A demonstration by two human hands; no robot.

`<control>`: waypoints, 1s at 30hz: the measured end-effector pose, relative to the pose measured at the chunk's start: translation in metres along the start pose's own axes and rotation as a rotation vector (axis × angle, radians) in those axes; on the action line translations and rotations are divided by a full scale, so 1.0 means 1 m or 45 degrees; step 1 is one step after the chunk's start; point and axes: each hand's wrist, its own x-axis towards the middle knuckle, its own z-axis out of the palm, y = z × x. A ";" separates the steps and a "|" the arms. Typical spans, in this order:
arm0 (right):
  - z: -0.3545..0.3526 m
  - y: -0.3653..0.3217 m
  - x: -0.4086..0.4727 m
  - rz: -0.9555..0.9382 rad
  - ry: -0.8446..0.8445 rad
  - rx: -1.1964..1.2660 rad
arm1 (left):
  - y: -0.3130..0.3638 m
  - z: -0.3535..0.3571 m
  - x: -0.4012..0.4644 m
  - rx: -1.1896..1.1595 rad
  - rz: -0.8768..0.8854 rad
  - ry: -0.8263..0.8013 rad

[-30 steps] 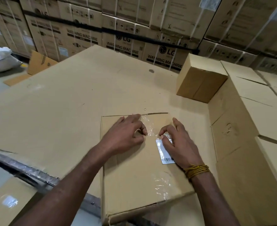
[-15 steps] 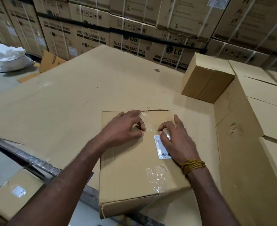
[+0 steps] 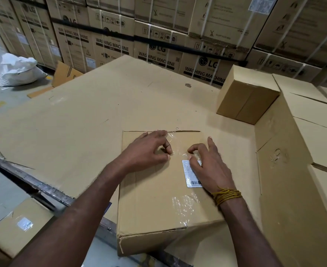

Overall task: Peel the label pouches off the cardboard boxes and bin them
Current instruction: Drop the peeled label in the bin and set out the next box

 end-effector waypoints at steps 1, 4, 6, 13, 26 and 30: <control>0.000 0.000 0.000 0.009 0.000 0.009 | 0.000 0.000 0.000 -0.005 -0.001 0.004; 0.001 0.001 0.000 0.020 0.009 0.016 | -0.001 0.001 0.000 -0.012 0.004 0.002; 0.001 0.001 0.000 0.020 0.008 0.014 | 0.000 0.000 0.000 -0.017 -0.005 0.001; 0.001 0.003 0.000 0.055 0.016 0.030 | -0.001 0.000 0.000 -0.017 0.004 0.013; 0.002 0.004 0.001 0.094 0.053 0.088 | -0.001 0.000 0.000 -0.010 0.012 0.009; 0.001 0.003 -0.001 0.062 0.055 0.078 | 0.001 -0.001 0.000 -0.002 0.004 0.002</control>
